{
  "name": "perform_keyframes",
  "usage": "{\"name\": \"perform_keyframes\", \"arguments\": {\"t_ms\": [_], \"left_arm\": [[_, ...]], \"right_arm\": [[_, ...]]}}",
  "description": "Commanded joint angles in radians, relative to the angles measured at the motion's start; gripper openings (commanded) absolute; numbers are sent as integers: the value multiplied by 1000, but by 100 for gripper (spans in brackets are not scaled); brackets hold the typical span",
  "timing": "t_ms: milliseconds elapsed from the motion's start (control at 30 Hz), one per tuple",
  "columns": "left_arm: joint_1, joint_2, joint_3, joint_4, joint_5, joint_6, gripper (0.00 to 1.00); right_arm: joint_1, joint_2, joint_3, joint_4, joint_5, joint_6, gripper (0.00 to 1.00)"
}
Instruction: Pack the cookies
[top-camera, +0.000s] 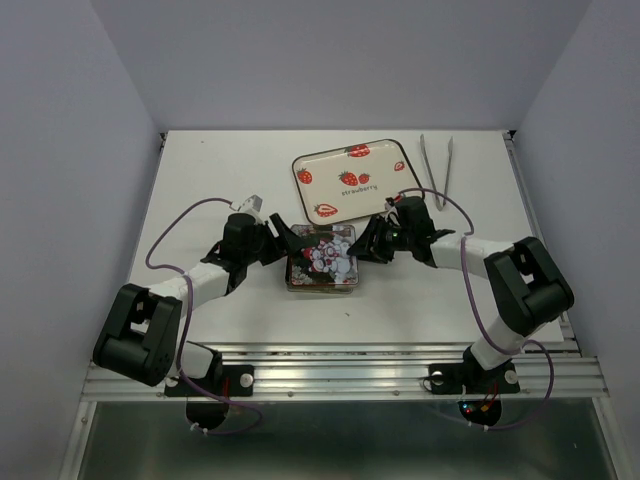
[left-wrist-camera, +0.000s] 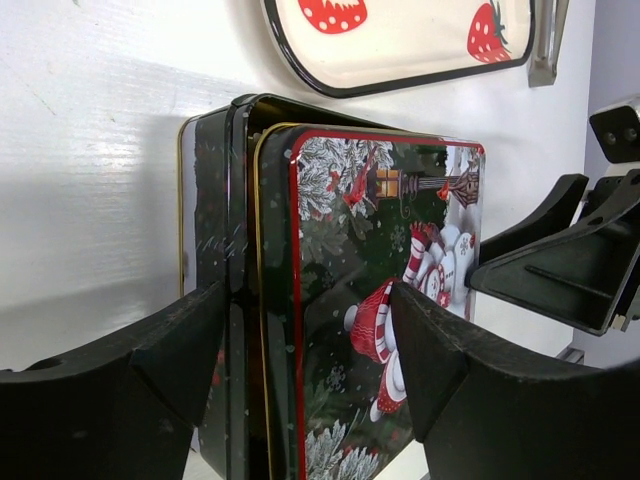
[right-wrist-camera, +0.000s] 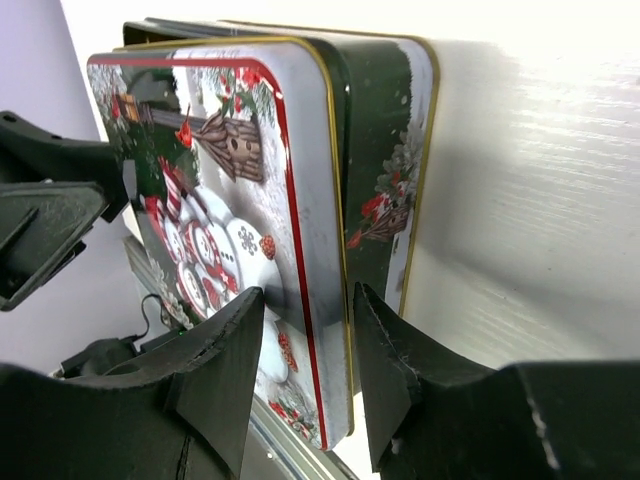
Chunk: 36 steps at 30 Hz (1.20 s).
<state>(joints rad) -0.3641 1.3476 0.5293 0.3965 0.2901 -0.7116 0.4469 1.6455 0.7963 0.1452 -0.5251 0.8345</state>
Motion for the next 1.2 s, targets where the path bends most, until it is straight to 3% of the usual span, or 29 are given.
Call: {"name": "perform_keyframes", "arguments": {"t_ms": [0,767,900,1033,1167], "left_arm": [[-1,1,-9,54,24,3,76],[-2,-11,78,-73,-46,60,61],[-3,-62,100,-157,-150,69,66],[-1,-158,142,-219,-250,87,84],[-12,-214,169,-229,-253,97,86]], "right_arm": [[10,-30,66,-68,60,-11,47],[58,-75,116,-220,112,-141,49],[58,-93,135,-257,163,-164,50],[58,-127,193,-306,256,-209,50],[58,-133,251,-320,309,-258,49]]}}
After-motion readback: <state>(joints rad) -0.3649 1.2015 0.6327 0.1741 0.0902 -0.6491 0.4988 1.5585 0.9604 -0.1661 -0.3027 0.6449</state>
